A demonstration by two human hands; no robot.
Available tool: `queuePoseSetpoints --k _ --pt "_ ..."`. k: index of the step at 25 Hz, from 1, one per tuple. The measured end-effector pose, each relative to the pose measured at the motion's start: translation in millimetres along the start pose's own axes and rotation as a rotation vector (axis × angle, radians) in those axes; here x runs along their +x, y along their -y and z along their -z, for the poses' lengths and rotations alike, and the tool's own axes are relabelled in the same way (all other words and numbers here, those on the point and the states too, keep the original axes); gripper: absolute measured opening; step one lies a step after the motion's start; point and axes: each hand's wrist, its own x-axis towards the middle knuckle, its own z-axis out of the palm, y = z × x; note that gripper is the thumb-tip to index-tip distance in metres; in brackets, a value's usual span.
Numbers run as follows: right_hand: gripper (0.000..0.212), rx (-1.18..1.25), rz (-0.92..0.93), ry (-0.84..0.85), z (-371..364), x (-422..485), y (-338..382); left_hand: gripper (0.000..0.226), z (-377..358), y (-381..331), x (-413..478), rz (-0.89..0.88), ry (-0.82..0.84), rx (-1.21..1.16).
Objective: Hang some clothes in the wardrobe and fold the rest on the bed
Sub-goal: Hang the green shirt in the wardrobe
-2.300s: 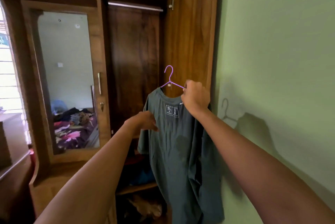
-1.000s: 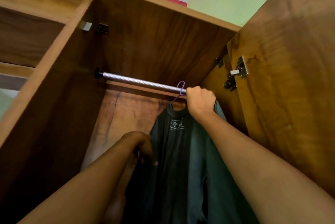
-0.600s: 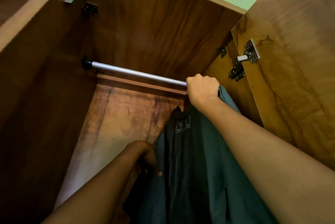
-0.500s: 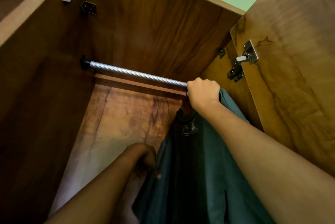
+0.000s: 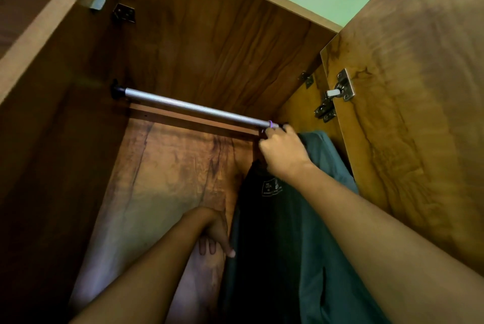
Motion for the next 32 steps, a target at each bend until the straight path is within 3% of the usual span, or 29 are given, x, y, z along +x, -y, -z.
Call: queuePoseSetpoints --k 3,8,12,18,21,25,32 --pt "0.038 0.439 -0.042 0.277 -5 -18 21 0.058 -9 -5 -19 -0.048 0.023 0.003" --pt "0.05 0.474 0.064 0.8 -18 -61 51 0.053 -42 -9 -53 -0.111 0.087 -0.06" --pt "0.044 0.52 0.011 0.982 -2 -109 51 0.041 -75 -18 -86 -0.201 0.103 -0.077" --pt "0.041 0.785 -0.275 1.183 60 -195 30 0.053 -118 -58 -137 -0.344 0.244 0.003" --pt "0.041 0.742 -0.378 1.216 116 -231 2 0.053 -132 -90 -183 -0.459 0.329 0.012" --pt "0.038 0.514 -0.514 1.29 205 -286 -46 0.058 -147 -144 -256 -0.617 0.379 0.053" --pt "0.05 -0.008 -0.862 1.626 434 -446 -130 0.057 -208 -285 -490 -1.11 0.463 0.101"
